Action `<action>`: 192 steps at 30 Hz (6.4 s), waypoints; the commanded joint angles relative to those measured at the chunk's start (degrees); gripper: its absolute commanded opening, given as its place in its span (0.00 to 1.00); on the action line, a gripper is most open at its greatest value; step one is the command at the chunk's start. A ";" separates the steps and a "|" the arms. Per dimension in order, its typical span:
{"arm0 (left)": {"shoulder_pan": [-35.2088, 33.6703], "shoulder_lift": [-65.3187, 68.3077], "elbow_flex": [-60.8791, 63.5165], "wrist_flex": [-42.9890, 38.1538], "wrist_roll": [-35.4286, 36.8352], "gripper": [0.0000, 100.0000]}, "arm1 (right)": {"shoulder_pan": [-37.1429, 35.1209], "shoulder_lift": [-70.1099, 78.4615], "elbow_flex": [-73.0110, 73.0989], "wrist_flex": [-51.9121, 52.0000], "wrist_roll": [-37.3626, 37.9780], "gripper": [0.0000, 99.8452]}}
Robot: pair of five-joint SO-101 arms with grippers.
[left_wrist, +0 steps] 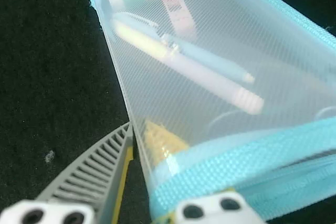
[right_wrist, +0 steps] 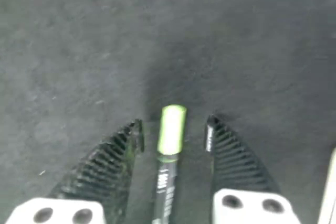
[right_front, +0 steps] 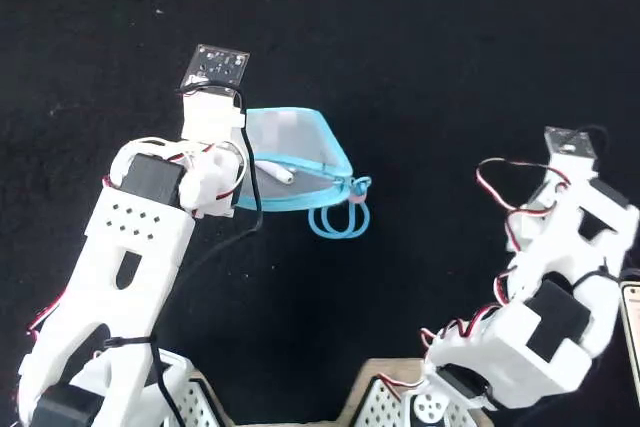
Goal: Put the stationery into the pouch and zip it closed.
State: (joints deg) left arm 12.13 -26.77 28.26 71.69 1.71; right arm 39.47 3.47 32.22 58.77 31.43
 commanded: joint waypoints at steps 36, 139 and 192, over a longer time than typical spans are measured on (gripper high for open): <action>-0.75 0.70 2.07 0.79 0.35 0.03 | -0.18 -3.56 -0.84 4.22 12.75 0.19; -0.75 0.70 1.98 0.97 0.35 0.03 | 1.58 33.80 -51.65 34.64 10.37 0.10; -0.75 0.70 2.15 0.97 0.26 0.03 | 1.67 16.75 -23.43 9.49 17.14 0.01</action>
State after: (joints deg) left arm 11.96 -26.77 28.26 71.69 1.71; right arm 39.12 21.67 9.19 70.81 48.31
